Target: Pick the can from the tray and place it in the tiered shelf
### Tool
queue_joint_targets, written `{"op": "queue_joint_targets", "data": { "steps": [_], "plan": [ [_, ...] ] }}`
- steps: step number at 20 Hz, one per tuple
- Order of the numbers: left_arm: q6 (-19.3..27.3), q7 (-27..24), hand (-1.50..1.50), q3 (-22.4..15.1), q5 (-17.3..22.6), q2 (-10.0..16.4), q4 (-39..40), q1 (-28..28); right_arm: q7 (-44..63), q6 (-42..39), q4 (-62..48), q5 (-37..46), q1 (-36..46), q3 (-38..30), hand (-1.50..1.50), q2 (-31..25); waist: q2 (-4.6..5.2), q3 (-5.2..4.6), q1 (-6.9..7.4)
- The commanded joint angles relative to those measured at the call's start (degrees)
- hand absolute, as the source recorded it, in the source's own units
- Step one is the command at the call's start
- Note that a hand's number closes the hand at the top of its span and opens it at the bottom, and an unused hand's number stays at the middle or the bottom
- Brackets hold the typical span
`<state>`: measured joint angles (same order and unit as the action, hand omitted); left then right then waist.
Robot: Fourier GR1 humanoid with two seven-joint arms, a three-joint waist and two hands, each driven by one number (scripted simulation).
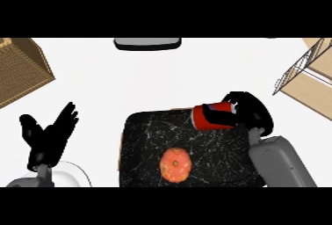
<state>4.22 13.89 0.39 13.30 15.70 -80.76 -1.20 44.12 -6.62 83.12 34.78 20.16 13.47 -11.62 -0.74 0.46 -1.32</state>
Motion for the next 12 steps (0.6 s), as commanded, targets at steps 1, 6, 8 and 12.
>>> {"op": "queue_joint_targets", "data": {
  "steps": [1, 6, 8, 12],
  "plan": [
    [-1.0, 1.2, 0.00, -0.2, 0.1, -0.2, 3.3, 1.3, 5.4, 5.3, 6.2, 3.2, -3.7, -3.9, 1.50, -1.8, 0.48, -0.50, -0.10],
    [-1.0, 0.8, 0.00, -0.2, -0.2, -0.3, 1.9, 2.2, 13.0, 6.8, 20.6, 8.8, -0.6, -4.6, 1.50, -3.0, 0.20, -0.55, 0.18],
    [-0.6, -2.1, 0.00, -0.6, -1.2, -2.0, 5.2, 2.0, 14.3, 5.3, 24.6, 11.1, 0.5, -5.6, 1.50, -5.8, 0.34, -0.59, -0.13],
    [-0.1, 1.8, 0.00, 0.3, -0.7, -0.8, 5.0, -1.6, 25.7, -1.4, 33.2, 15.1, 7.6, -8.2, 1.50, -7.5, 0.21, -0.64, -0.44]
  ]
}}
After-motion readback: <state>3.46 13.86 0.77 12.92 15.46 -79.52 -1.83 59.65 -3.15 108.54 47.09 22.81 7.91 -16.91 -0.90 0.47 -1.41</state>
